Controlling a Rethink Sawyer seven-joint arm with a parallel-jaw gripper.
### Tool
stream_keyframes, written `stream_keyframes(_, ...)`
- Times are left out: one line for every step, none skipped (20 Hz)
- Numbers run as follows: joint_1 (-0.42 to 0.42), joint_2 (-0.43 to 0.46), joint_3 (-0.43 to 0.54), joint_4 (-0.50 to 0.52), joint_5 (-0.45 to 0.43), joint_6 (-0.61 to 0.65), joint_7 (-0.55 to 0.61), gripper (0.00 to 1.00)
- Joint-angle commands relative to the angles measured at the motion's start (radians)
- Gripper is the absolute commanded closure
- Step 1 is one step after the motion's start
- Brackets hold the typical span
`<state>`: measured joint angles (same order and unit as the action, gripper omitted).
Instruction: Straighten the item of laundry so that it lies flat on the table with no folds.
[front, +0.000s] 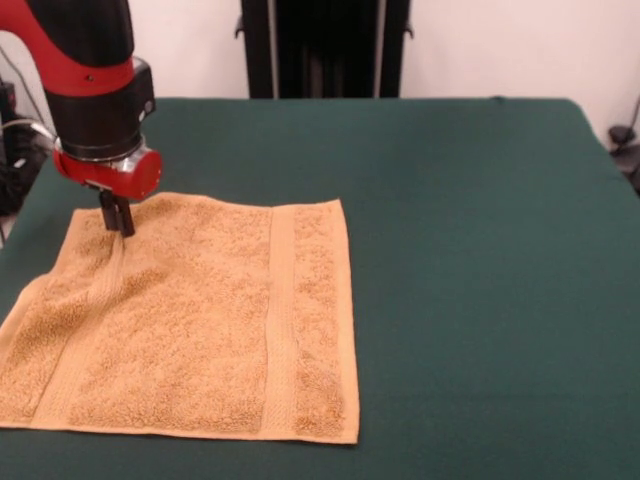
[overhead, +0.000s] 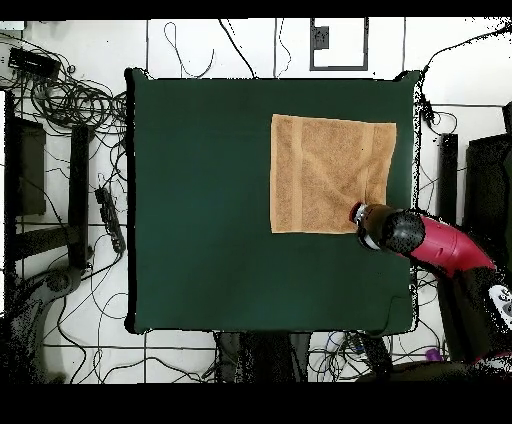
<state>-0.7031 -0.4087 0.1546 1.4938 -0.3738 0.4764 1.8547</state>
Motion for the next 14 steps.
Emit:
stream_keyframes(0.025,0.094,0.039,0.020,0.002,-0.072,0.085,1.00)
stream_keyframes(0.021,0.092,0.041,0.023,0.004,-0.067,0.083,1.00)
stream_keyframes(0.018,0.086,0.038,0.027,0.012,-0.042,0.082,1.00)
stream_keyframes(0.014,0.083,0.039,0.028,0.011,-0.037,0.075,1.00)
stream_keyframes(0.011,0.080,0.041,0.029,0.011,-0.031,0.069,1.00)
stream_keyframes(0.007,0.077,0.042,0.027,0.010,-0.026,0.060,1.00)
stream_keyframes(0.003,0.074,0.045,0.022,0.008,-0.018,0.048,1.00)
stream_keyframes(0.001,0.071,0.047,0.013,0.005,-0.005,0.034,1.00)
stream_keyframes(-0.003,0.067,0.051,0.001,0.004,0.012,0.015,1.00)
stream_keyframes(-0.007,0.065,0.054,-0.013,0.003,0.031,-0.002,1.00)
stream_keyframes(-0.012,0.064,0.058,-0.026,0.002,0.046,-0.020,1.00)
stream_keyframes(-0.020,0.062,0.063,-0.040,0.002,0.064,-0.038,1.00)
stream_keyframes(-0.027,0.061,0.068,-0.053,0.003,0.083,-0.056,1.00)
stream_keyframes(-0.034,0.061,0.073,-0.066,0.003,0.100,-0.074,1.00)
